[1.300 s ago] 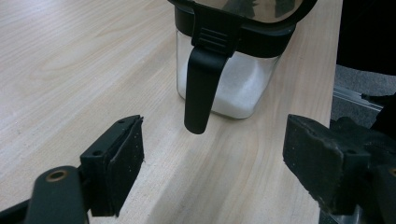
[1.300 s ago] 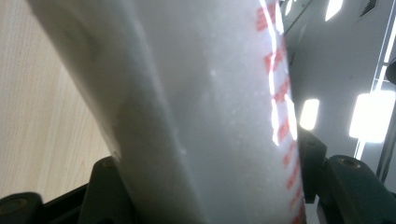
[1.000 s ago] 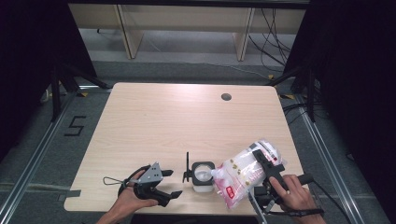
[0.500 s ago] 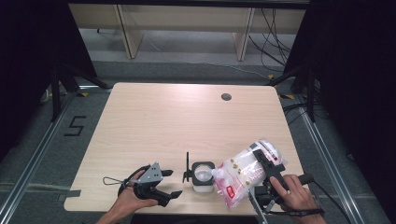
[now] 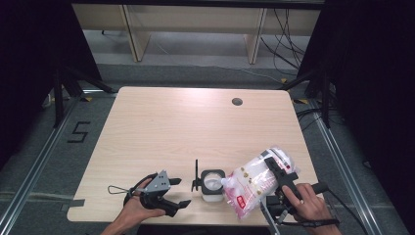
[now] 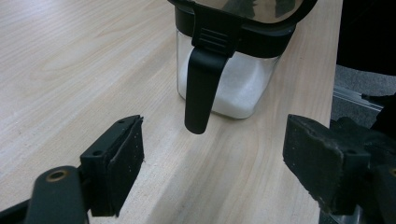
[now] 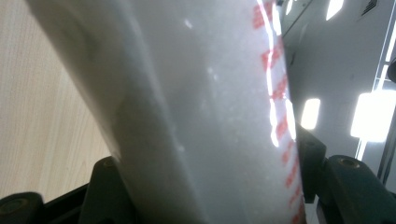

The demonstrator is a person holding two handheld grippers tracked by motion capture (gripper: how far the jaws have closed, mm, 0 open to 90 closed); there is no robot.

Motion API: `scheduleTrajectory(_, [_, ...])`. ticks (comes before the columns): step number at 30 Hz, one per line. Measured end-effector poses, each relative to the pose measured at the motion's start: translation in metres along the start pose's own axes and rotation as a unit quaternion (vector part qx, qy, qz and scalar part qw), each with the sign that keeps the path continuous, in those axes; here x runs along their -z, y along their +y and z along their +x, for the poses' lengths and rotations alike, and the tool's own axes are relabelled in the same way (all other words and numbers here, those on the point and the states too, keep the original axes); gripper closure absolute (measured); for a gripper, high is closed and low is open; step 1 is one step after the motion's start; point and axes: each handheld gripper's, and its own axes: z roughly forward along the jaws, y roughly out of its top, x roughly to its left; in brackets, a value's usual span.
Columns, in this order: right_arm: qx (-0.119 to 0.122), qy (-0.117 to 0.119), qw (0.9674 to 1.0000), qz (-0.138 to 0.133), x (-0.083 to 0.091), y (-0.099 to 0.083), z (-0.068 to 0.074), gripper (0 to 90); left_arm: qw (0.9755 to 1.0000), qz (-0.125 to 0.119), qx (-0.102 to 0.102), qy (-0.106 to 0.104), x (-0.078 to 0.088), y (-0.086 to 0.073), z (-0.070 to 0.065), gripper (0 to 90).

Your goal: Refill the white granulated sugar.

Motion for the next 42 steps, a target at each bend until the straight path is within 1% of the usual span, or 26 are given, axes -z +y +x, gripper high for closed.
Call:
scheduleTrajectory(1, [-0.011, 0.007, 0.9999, 0.006, 0.0003, -0.0007, 0.0018, 43.4, 1.0000, 0.000, 0.000, 0.000, 0.0000, 0.0000, 0.0001, 20.1])
scheduleTrajectory(2, [-0.011, 0.007, 0.9999, 0.006, 0.0003, -0.0007, 0.0018, 43.4, 1.0000, 0.000, 0.000, 0.000, 0.0000, 0.0000, 0.0001, 20.0])
scheduleTrajectory(3, [0.002, 0.002, 1.0000, 0.001, 0.0002, -0.0003, -0.0001, 43.4, 1.0000, 0.000, 0.000, 0.000, 0.0000, 0.0000, 0.0000, 20.0])
scheduleTrajectory(5, [-0.001, 0.000, 1.0000, 0.000, 0.0002, 0.0002, 0.0000, 43.4, 1.0000, 0.000, 0.000, 0.000, 0.0000, 0.0000, 0.0000, 20.1])
scheduleTrajectory(8, [-0.003, 0.004, 1.0000, 0.000, 0.0001, 0.0004, 0.0004, 43.4, 1.0000, 0.000, 0.000, 0.000, 0.0001, 0.0000, 0.0000, 20.0])
scheduleTrajectory(10, [0.000, 0.000, 1.0000, -0.001, 0.0003, 0.0003, -0.0004, 43.4, 1.0000, 0.004, -0.002, 0.002, 0.0006, 0.0000, 0.0004, 20.0])
scheduleTrajectory(11, [-0.008, 0.011, 0.9999, 0.007, 0.0008, -0.0005, 0.0004, 43.4, 1.0000, 0.000, 0.000, 0.000, 0.0001, 0.0000, -0.0001, 20.0])
scheduleTrajectory(13, [-0.005, 0.012, 0.9999, 0.007, 0.0008, -0.0007, -0.0002, 43.4, 1.0000, 0.000, 0.000, 0.000, 0.0000, 0.0000, 0.0000, 20.0])
scheduleTrajectory(16, [-0.006, 0.012, 0.9999, 0.009, 0.0008, -0.0006, 0.0002, 43.4, 1.0000, 0.000, 0.000, 0.000, -0.0001, 0.0000, 0.0000, 20.1])
scheduleTrajectory(17, [0.000, 0.004, 1.0000, 0.002, 0.0001, -0.0004, 0.0002, 43.5, 1.0000, 0.000, 0.000, 0.000, 0.0000, 0.0000, 0.0000, 20.0])
scheduleTrajectory(20, [-0.004, 0.005, 1.0000, 0.001, 0.0001, 0.0005, 0.0009, 43.5, 1.0000, 0.000, 0.000, 0.000, 0.0000, 0.0000, 0.0000, 20.0])
scheduleTrajectory(21, [0.011, 0.001, 0.9999, -0.006, -0.0002, 0.0007, -0.0012, 43.5, 1.0000, 0.000, 0.000, 0.000, 0.0001, 0.0001, 0.0000, 20.0])
scheduleTrajectory(22, [0.014, 0.002, 0.9999, -0.007, -0.0004, 0.0004, -0.0019, 43.5, 1.0000, 0.000, 0.000, 0.000, 0.0001, 0.0000, 0.0000, 20.0])
scheduleTrajectory(24, [0.013, 0.001, 0.9999, -0.005, -0.0006, 0.0004, -0.0014, 43.5, 1.0000, 0.000, 0.000, 0.000, 0.0000, 0.0001, 0.0000, 20.0])
scheduleTrajectory(26, [0.013, 0.008, 0.9999, -0.001, -0.0006, 0.0008, -0.0008, 43.5, 1.0000, 0.000, 0.000, 0.000, -0.0001, 0.0000, -0.0001, 20.0])
scheduleTrajectory(28, [0.012, 0.006, 0.9999, -0.002, -0.0008, 0.0009, -0.0006, 43.5, 1.0000, 0.000, 0.000, 0.000, -0.0001, 0.0000, 0.0000, 20.1])
scheduleTrajectory(29, [0.018, 0.011, 0.9998, -0.004, -0.0013, 0.0010, -0.0010, 43.5, 0.9999, 0.005, -0.009, 0.005, 0.0007, 0.0003, 0.0007, 20.0])
scheduleTrajectory(31, [0.019, 0.008, 0.9998, -0.006, -0.0016, 0.0012, -0.0008, 43.5, 0.9999, 0.004, -0.009, 0.004, 0.0004, 0.0002, 0.0008, 20.0])
scheduleTrajectory(32, [0.008, 0.009, 0.9999, -0.003, -0.0011, 0.0016, 0.0006, 43.5, 0.9999, 0.004, -0.009, 0.004, 0.0004, 0.0002, 0.0008, 20.0])
scheduleTrajectory(33, [0.015, 0.008, 0.9998, -0.005, -0.0013, 0.0013, -0.0004, 43.5, 1.0000, 0.003, -0.008, 0.004, 0.0003, 0.0002, 0.0007, 20.0])
scheduleTrajectory(36, [0.018, 0.008, 0.9998, -0.005, -0.0014, 0.0012, -0.0006, 43.5, 1.0000, 0.003, -0.008, 0.004, 0.0004, 0.0002, 0.0008, 20.1])
scheduleTrajectory(37, [0.013, 0.010, 0.9999, -0.003, -0.0011, 0.0012, -0.0004, 43.5, 1.0000, 0.004, -0.005, 0.004, 0.0002, 0.0000, 0.0005, 20.1])
scheduleTrajectory(38, [-0.005, 0.009, 0.9999, -0.001, -0.0011, 0.0007, 0.0029, 43.5, 1.0000, 0.005, -0.004, 0.006, 0.0005, 0.0001, 0.0003, 20.1])
scheduleTrajectory(40, [-0.003, 0.009, 1.0000, -0.002, -0.0015, 0.0007, 0.0031, 43.5, 1.0000, 0.004, -0.005, 0.005, 0.0003, 0.0001, 0.0005, 20.0])
scheduleTrajectory(41, [0.004, 0.011, 0.9999, -0.003, -0.0019, 0.0010, 0.0025, 43.5, 1.0000, 0.003, -0.004, 0.004, 0.0002, 0.0000, 0.0005, 20.0])
scheduleTrajectory(42, [0.014, 0.008, 0.9998, -0.006, -0.0022, 0.0016, 0.0015, 43.5, 1.0000, 0.005, -0.005, 0.006, 0.0006, 0.0002, 0.0004, 20.1])
